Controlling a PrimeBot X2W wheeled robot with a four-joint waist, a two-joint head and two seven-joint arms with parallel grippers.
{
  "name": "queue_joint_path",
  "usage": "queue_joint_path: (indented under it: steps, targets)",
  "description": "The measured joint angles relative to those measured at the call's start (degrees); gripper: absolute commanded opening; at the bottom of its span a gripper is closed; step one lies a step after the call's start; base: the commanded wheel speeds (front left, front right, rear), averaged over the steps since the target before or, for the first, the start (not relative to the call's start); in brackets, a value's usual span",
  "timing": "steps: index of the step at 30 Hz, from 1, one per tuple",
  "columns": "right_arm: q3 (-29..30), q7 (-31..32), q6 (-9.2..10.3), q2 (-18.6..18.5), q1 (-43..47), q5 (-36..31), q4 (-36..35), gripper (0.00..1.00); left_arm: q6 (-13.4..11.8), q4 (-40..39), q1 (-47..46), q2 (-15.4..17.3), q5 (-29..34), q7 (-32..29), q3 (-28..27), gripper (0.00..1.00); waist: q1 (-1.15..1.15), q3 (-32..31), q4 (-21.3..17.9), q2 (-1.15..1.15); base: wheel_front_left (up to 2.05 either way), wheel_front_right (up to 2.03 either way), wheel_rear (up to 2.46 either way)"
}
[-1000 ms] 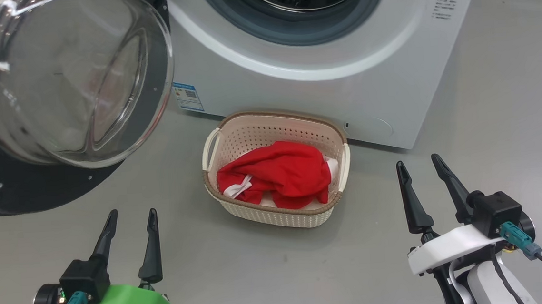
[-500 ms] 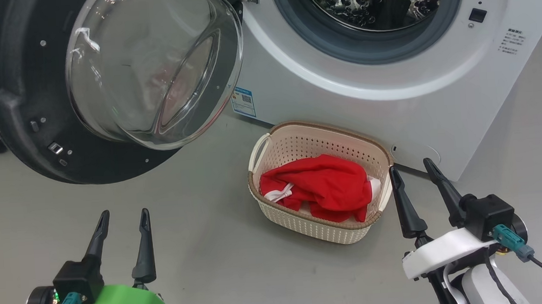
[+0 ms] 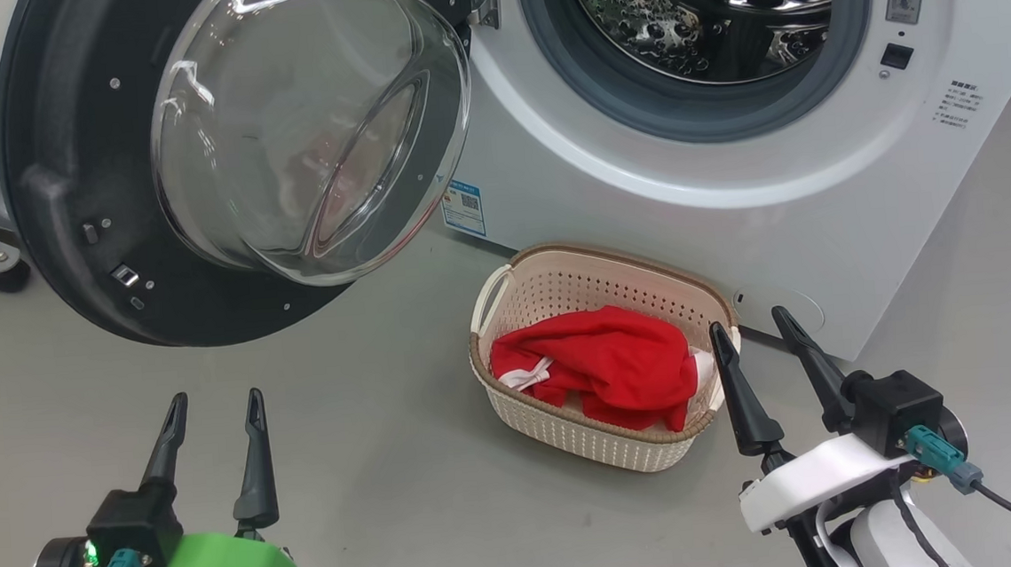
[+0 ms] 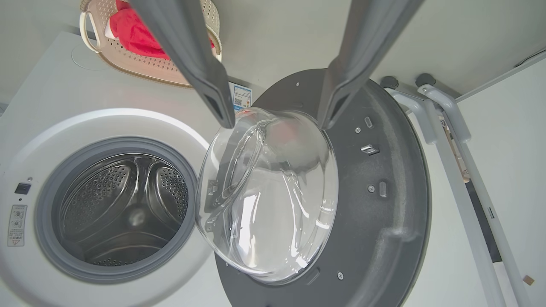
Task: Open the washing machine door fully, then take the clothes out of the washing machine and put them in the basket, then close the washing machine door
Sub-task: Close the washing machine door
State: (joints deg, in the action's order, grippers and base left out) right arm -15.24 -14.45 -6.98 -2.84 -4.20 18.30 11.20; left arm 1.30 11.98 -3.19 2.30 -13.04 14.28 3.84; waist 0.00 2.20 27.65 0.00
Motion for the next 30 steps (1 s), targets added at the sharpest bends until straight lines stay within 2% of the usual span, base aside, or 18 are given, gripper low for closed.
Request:
queue_joint_path:
  steps: [30]
  targets:
    - [-1.5, 0.0, -0.01, 0.1, 1.1, 2.0, 0.0, 1.00, 0.0, -1.6, 1.5, 0.0, 1.1, 0.0, -1.1, 1.00, 0.00, -1.3, 2.0, 0.00, 0.00, 0.00, 0.00]
